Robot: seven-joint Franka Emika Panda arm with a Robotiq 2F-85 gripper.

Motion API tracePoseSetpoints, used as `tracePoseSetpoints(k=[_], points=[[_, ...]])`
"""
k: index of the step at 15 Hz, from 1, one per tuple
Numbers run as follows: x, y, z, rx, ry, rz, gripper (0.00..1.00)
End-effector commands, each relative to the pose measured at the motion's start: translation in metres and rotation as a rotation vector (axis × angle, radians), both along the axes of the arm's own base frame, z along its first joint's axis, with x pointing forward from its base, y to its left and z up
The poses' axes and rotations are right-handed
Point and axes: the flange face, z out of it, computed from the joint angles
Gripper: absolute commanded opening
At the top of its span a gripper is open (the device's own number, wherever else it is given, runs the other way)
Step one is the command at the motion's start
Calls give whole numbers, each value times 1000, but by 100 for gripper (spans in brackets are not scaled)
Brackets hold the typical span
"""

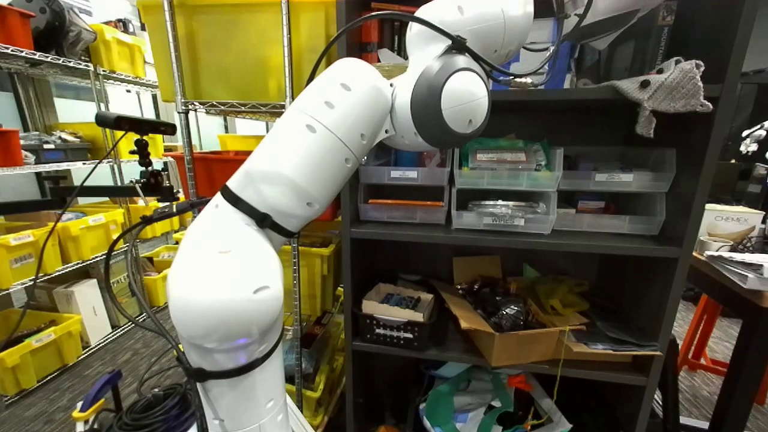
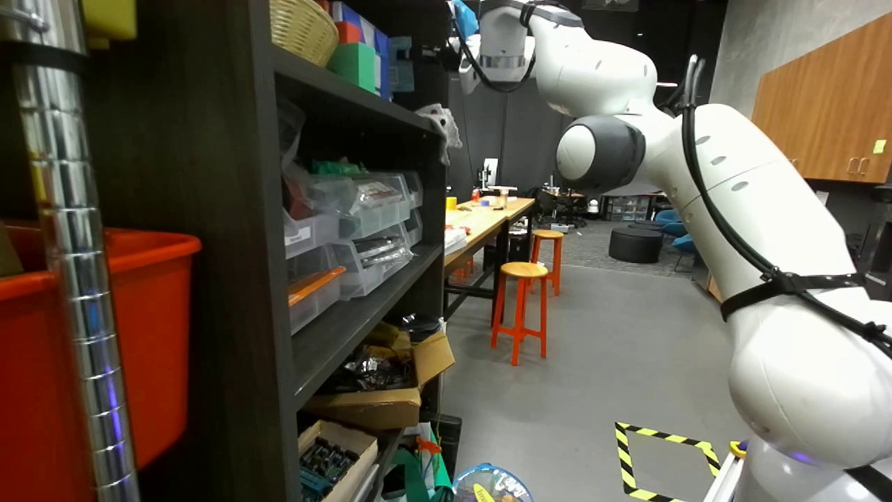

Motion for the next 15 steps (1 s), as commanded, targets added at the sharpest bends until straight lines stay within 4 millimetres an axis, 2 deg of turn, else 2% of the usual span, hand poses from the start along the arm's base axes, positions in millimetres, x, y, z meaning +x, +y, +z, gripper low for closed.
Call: tracePoseSetpoints(k=[1,9,14,15], points=[[3,1,-4,-9,22,-16,1],[12,4,-17,-40,60,-26,1],[14,7,-19,-45,74,-24,1],[14,7,-19,-46,78,-27,29]])
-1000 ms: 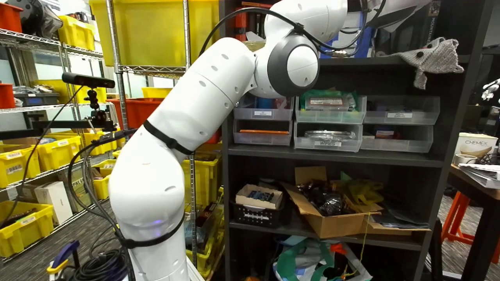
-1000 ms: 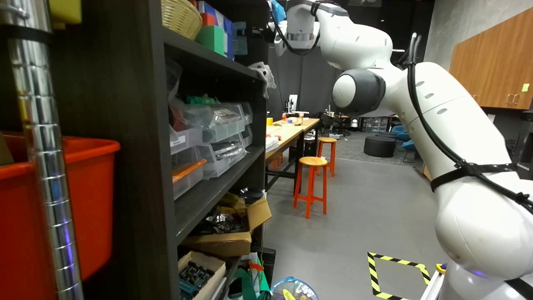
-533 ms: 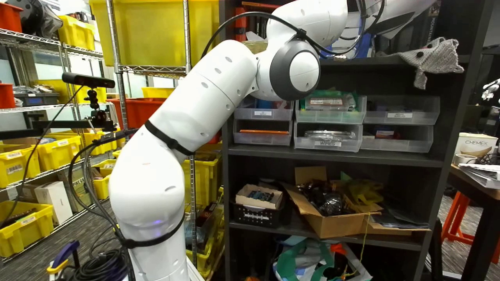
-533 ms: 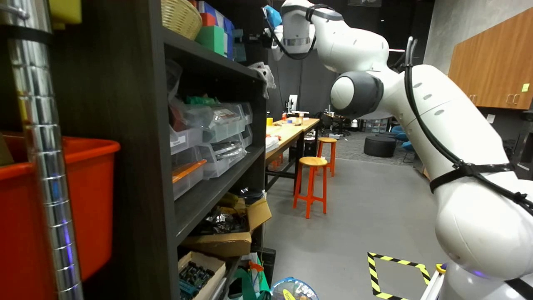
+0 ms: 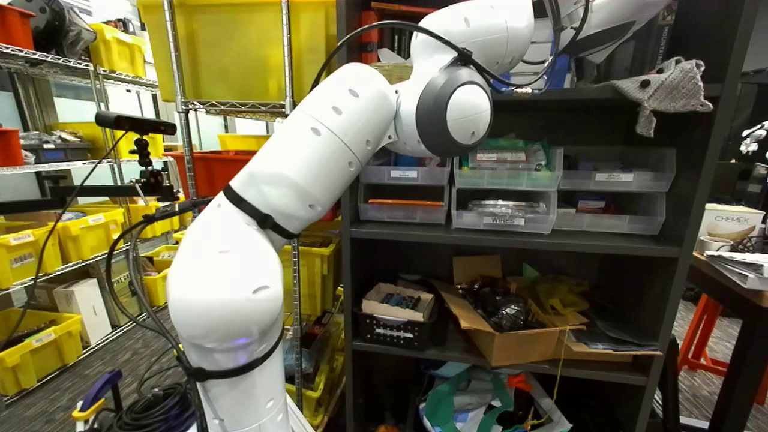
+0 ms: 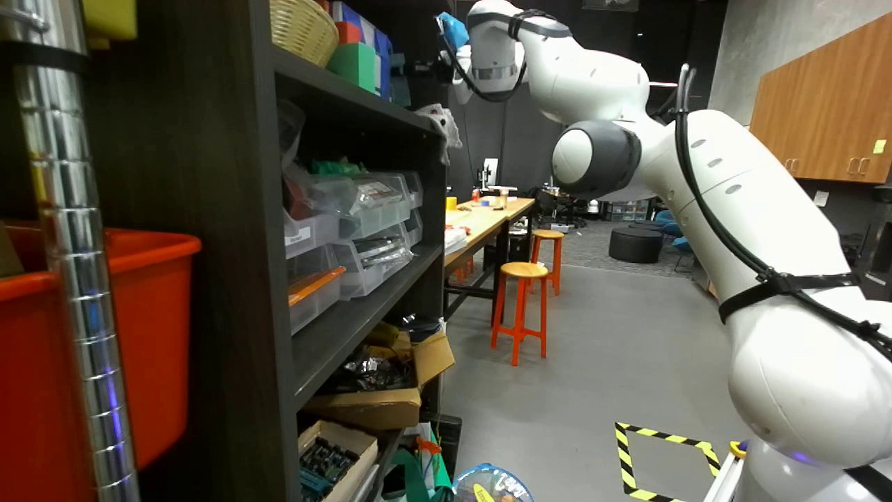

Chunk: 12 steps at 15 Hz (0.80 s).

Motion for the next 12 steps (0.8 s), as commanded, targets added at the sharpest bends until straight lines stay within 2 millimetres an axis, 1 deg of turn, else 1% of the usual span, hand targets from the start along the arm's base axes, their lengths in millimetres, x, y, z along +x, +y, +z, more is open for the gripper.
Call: tracePoseSetpoints(k=[1,2,5,6,8,9,10,11,12], points=[[-2,-1,5,10,13,-14,30],[-2,-1,5,13,14,-18,33],[-3,-2,7,15,18,-25,52],[-3,-3,8,18,18,-27,60],[-5,-5,10,24,18,-31,73],[-5,-6,11,27,16,-32,81],[-6,-6,12,30,14,-33,87],[-7,-7,13,33,13,-35,95],[-8,-8,14,36,11,-36,99]])
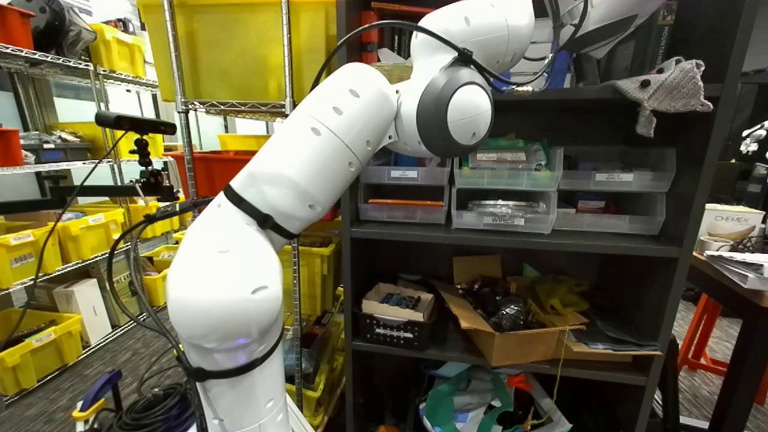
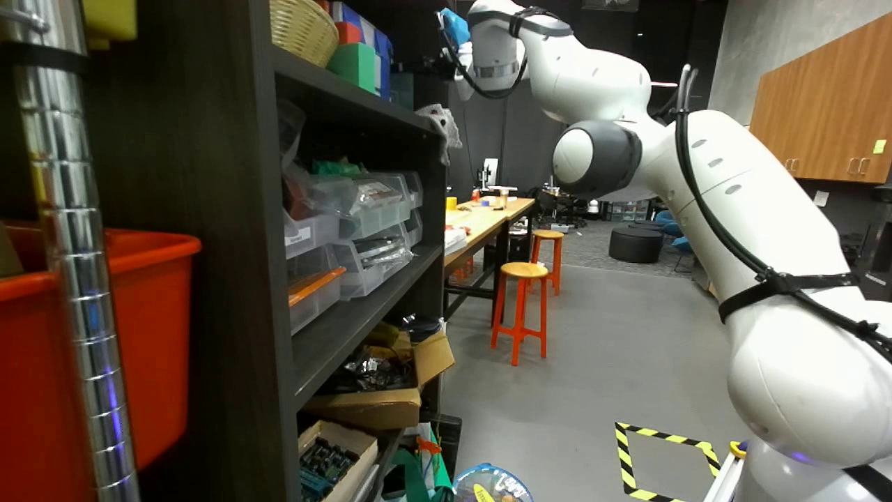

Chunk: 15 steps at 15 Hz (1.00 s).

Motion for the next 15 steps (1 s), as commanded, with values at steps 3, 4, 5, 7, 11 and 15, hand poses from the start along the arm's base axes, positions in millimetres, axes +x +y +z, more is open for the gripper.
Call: tracePoseSetpoints(k=[3,4,5,7,11,15], points=[[-6,-6,10,30,-6,-13,100],[-7,-7,12,32,-9,-12,100],[-9,-8,14,33,-14,-11,100],[-12,-12,18,39,-26,-7,100],[-23,-22,32,39,-66,-2,100],[-32,-31,41,5,-70,6,100]])
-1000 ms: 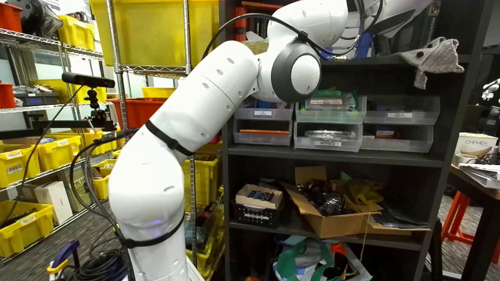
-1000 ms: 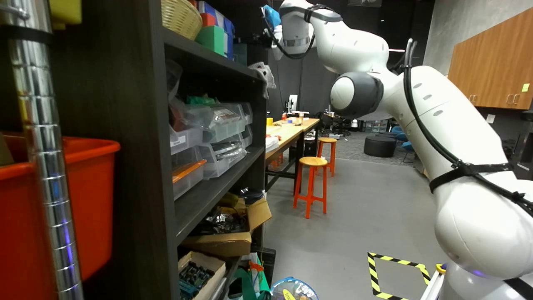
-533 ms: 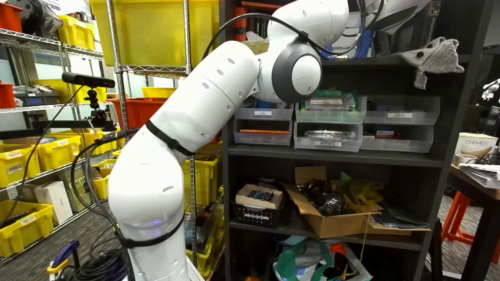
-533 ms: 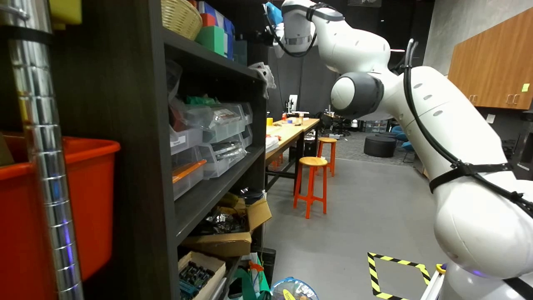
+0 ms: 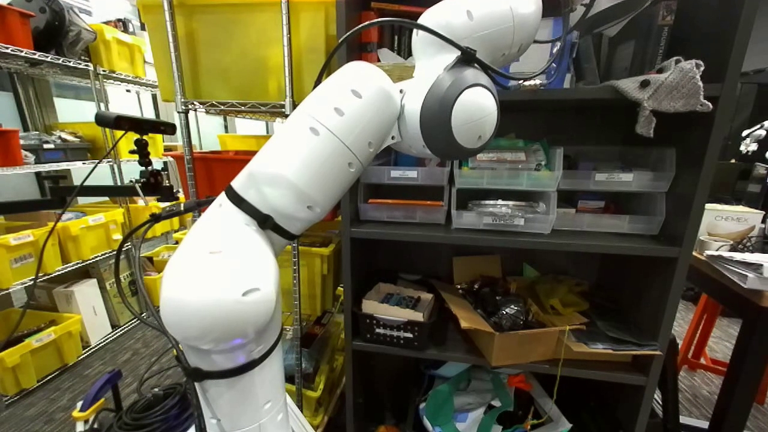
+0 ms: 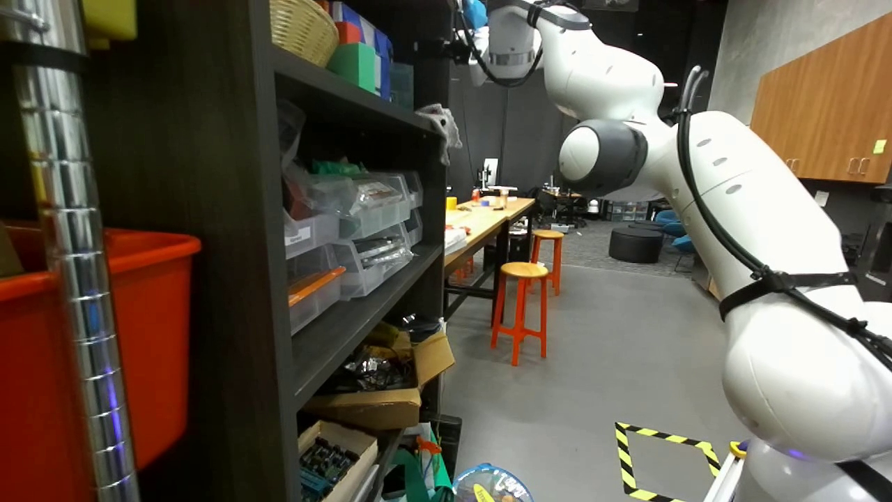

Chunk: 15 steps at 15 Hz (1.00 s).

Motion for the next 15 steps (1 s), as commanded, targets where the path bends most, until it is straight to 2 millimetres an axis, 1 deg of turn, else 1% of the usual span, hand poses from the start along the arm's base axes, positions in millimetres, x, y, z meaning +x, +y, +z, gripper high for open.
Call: tracePoseSetpoints(k=[1,3,5,10,15], points=[[-9,-9,7,-39,3,20,100],[-13,-12,10,-78,9,25,100],[-21,-16,19,-126,-14,16,100],[-45,-23,49,-280,-101,-34,100],[-67,-20,77,-469,-155,-51,100]])
